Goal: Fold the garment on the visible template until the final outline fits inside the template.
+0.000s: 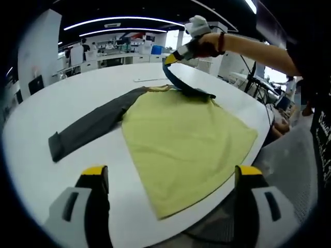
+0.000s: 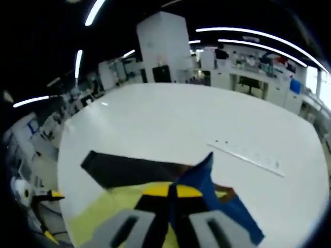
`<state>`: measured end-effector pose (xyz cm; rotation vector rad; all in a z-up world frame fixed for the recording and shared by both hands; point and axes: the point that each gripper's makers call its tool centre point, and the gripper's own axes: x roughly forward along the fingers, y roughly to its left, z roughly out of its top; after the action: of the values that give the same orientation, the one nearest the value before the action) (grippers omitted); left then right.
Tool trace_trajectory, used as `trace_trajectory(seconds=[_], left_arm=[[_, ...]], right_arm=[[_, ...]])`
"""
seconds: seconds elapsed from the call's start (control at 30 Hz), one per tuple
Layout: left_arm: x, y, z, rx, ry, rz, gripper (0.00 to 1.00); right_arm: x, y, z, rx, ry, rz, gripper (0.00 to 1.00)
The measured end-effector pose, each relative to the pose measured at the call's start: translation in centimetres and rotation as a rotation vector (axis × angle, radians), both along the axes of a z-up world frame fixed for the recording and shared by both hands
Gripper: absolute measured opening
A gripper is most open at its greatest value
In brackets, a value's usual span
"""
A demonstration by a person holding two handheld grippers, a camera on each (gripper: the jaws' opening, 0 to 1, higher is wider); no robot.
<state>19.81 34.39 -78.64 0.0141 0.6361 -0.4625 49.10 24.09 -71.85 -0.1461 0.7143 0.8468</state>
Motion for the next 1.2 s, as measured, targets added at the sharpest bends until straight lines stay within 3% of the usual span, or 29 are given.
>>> trace_trajectory(seconds=[0.17, 0.57, 0.73, 1.03, 1.2], left_arm=[[0.0, 0.0, 0.0, 0.001, 0.002, 0.002, 0.99], [0.1, 0.1, -0.2, 0.009, 0.004, 0.0, 0.99], [0.1, 0.1, -0.2, 0.011, 0.006, -0.001, 0.99], [0.1, 0.3, -0.2, 0.012, 0.008, 0.007, 0.99], [0.1, 0.2, -0.2, 0.014, 0.008, 0.006, 0.99]], right_arm=[[-0.1, 2.0, 0.2, 0.022, -0.003, 0.043, 0.0], [-3.1, 5.4, -0.2, 0.026, -0.02, 0.152, 0.0], [-4.2, 6.7, -0.8, 0.019, -0.022, 0.211, 0.0], [-8.2, 8.7, -2.2, 0.014, -0.035, 0.317, 0.0], [-8.3, 9.4, -4.0, -0.015, -0.046, 0.305, 0.0]])
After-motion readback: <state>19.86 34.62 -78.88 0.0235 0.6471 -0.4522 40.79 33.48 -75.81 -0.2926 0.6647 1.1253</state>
